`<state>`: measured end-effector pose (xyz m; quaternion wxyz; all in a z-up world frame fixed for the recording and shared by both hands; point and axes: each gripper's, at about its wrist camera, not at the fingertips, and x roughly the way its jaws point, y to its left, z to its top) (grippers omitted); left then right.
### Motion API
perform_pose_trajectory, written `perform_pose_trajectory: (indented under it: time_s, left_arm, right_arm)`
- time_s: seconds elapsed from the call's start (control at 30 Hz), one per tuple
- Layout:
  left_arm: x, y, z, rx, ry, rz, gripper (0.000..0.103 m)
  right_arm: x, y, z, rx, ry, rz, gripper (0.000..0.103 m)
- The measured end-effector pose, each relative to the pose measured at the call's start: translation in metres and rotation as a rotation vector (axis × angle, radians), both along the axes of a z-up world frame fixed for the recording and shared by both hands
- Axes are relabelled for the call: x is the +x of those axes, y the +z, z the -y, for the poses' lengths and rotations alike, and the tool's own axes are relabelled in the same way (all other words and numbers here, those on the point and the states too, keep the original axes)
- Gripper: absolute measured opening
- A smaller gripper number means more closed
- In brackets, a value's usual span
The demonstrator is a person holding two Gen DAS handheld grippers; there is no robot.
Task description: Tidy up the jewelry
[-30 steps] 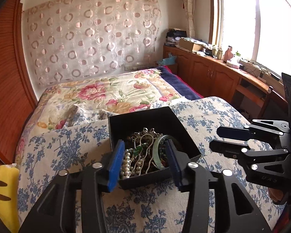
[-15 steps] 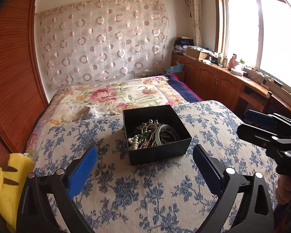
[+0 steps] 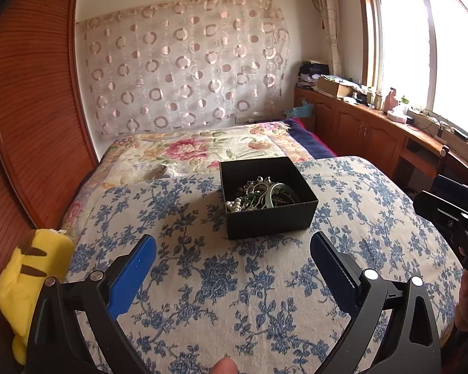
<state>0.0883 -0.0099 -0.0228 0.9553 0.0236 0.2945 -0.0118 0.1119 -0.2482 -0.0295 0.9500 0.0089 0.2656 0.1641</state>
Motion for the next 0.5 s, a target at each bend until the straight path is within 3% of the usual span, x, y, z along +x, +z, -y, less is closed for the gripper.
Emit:
perform_pose_trajectory:
  time_s: [0.5]
  left_arm:
    - [-0.0104, 0.0028, 0.0011, -0.01, -0.006, 0.019, 0.095]
  right_arm:
    - [-0.0016, -0.0056, 0.0009, -0.027, -0.035, 0.03, 0.101]
